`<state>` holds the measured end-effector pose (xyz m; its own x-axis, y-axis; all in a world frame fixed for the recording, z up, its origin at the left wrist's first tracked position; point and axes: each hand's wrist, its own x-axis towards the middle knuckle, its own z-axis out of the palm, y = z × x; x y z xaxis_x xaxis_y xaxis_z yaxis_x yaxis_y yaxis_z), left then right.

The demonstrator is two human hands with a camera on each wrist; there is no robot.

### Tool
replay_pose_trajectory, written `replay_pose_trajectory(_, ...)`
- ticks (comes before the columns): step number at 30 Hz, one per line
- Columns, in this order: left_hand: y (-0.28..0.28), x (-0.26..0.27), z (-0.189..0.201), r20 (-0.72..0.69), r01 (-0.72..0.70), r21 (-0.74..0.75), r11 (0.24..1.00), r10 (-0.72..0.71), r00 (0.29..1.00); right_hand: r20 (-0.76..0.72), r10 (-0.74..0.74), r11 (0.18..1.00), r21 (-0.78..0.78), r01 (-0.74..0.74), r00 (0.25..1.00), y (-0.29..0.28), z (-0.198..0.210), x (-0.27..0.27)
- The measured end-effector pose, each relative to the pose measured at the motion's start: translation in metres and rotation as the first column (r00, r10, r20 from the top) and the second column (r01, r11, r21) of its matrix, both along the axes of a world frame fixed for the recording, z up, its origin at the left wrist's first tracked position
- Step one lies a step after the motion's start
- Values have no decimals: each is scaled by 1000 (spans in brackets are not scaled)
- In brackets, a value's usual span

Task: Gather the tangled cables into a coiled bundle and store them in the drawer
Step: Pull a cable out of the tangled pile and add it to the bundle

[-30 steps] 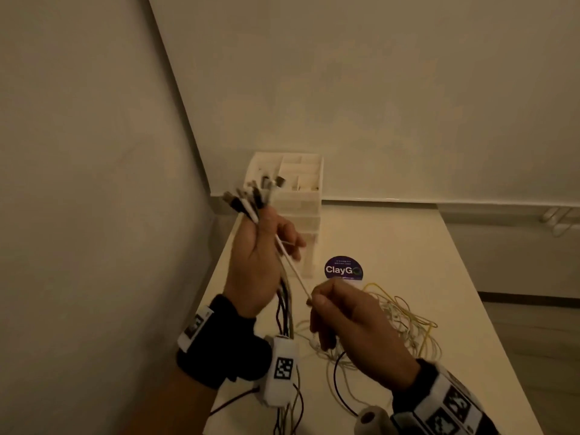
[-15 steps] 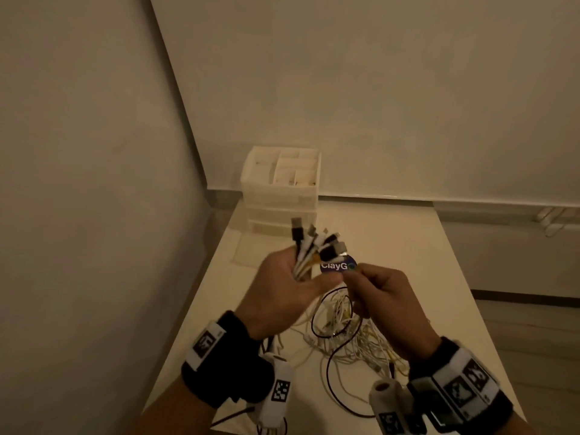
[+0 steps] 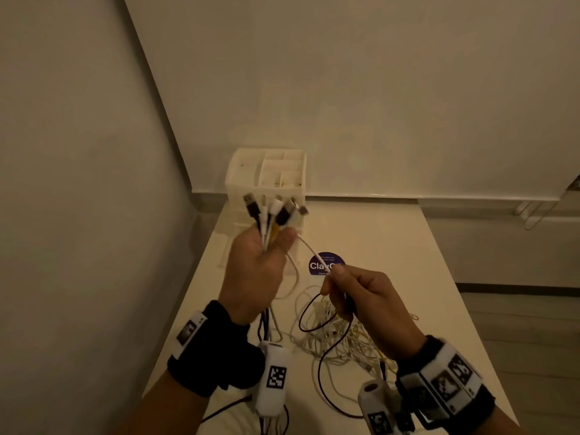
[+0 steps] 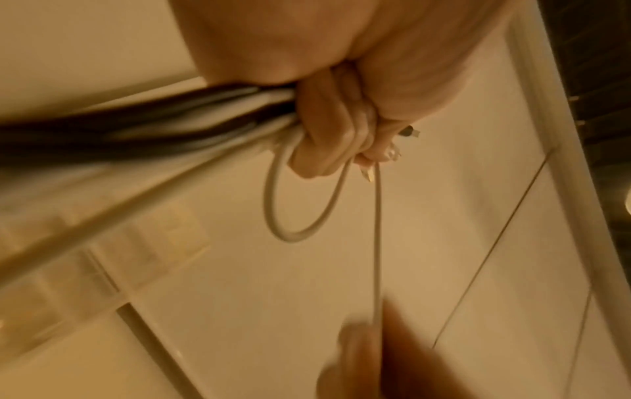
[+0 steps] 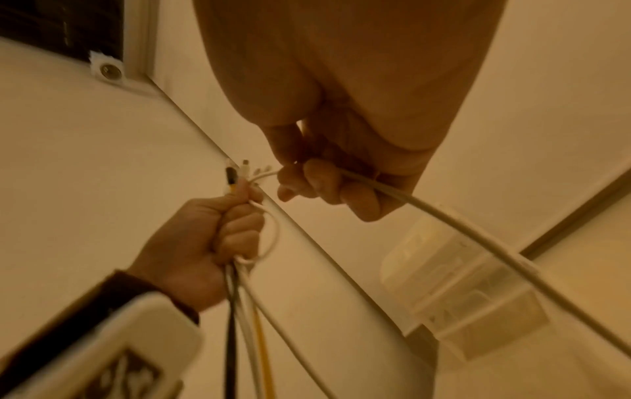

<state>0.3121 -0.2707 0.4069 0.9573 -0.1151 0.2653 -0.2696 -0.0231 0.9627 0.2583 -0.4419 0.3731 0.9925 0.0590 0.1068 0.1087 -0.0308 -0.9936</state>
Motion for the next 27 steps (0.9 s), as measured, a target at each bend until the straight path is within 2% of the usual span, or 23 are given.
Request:
replay_pose_trajectory(3,18,16,8,-30,-122,-154,981,118,992,-21,-6,994,-108,4,1000,-8,-24,1)
replay_pose_trajectory(6,34,27,10,-50,-248,-283,926,244,968,-27,-62,972,-230,54,998,-15,-46,3)
replay_pose_trajectory(9,40,32,-2,-9,-374,-204,905,381,925,-14,-146,935,-328,133,989,-16,-58,10)
replay_pose_trajectory(12,28,22,-6,152,-446,-82,891,453,878,-32,-202,928,-327,181,979,-18,-55,23)
replay_pose_trajectory(13,19,16,-5,197,-427,-49,903,428,882,-33,-202,929,-323,181,979,-19,-49,27)
replay_pose_trajectory(15,-1,5,-6,224,-280,87,956,255,941,-25,-171,942,-297,156,985,-21,-32,33)
replay_pose_trajectory(17,-21,-1,-12,135,-74,233,970,43,990,-9,-131,964,-234,125,991,-20,-10,37)
replay_pose_trajectory(19,-34,-2,-18,62,43,253,966,-60,996,11,-103,982,-158,103,995,-20,10,38)
replay_pose_trajectory(21,-43,-1,-19,48,44,191,981,-54,997,20,-73,991,-107,75,997,-21,26,36)
replay_pose_trajectory(23,-43,2,-19,92,-7,158,987,-8,996,38,-38,993,-110,42,999,-25,32,32)
replay_pose_trajectory(27,-38,11,-8,169,-95,182,979,64,984,27,-10,995,-95,12,1000,-33,17,26)
